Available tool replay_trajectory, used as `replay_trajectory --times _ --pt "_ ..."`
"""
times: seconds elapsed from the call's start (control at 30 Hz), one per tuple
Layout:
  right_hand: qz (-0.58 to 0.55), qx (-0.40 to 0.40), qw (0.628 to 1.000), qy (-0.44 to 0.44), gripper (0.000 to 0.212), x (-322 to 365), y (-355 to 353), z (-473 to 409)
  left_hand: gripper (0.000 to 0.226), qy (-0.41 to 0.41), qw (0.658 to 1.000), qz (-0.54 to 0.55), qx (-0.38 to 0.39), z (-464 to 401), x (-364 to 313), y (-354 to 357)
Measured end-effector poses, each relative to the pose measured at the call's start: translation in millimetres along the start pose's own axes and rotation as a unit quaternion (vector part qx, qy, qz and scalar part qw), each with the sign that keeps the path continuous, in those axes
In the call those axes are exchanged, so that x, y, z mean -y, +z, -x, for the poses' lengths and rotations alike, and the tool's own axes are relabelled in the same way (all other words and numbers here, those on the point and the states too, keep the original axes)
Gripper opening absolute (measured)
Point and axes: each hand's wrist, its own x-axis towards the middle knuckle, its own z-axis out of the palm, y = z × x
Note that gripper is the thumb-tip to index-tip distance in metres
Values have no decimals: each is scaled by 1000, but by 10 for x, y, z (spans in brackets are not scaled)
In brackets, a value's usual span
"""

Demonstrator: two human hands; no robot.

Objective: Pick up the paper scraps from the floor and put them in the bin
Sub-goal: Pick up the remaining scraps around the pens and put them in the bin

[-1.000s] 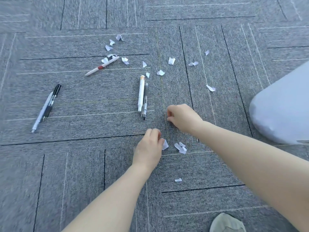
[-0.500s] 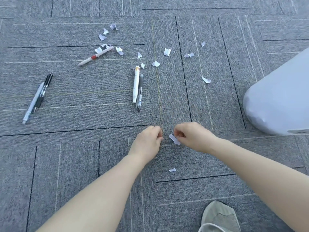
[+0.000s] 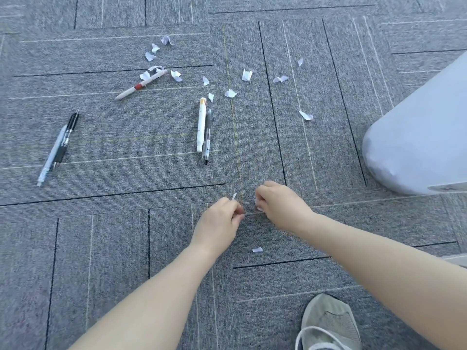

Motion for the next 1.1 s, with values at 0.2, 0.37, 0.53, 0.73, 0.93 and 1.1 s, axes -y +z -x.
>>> replay_trajectory --times 0.2,0.37,0.53,0.73,0.93,1.1 --pt "-455 -25 872 180 8 -201 -157 67 6 -61 993 47 -86 -30 30 -80" --pt "-610 -36 765 204 11 -238 -227 9 9 -108 985 71 -112 -114 -23 -116" --pt "-675 -10 710 200 16 -224 -280 -56 14 -110 988 50 -95 -205 -93 -78" --pt "-737 26 653 173 20 -250 -299 -77 23 -145 983 46 -100 -240 -153 -73" --pt "-397 -32 900 180 40 -204 -234 -131 12 -102 991 -11 -91 -238 -149 -63" --pt "-113 -72 983 123 13 -166 -113 -125 23 -86 993 -70 -44 -233 -161 -30"
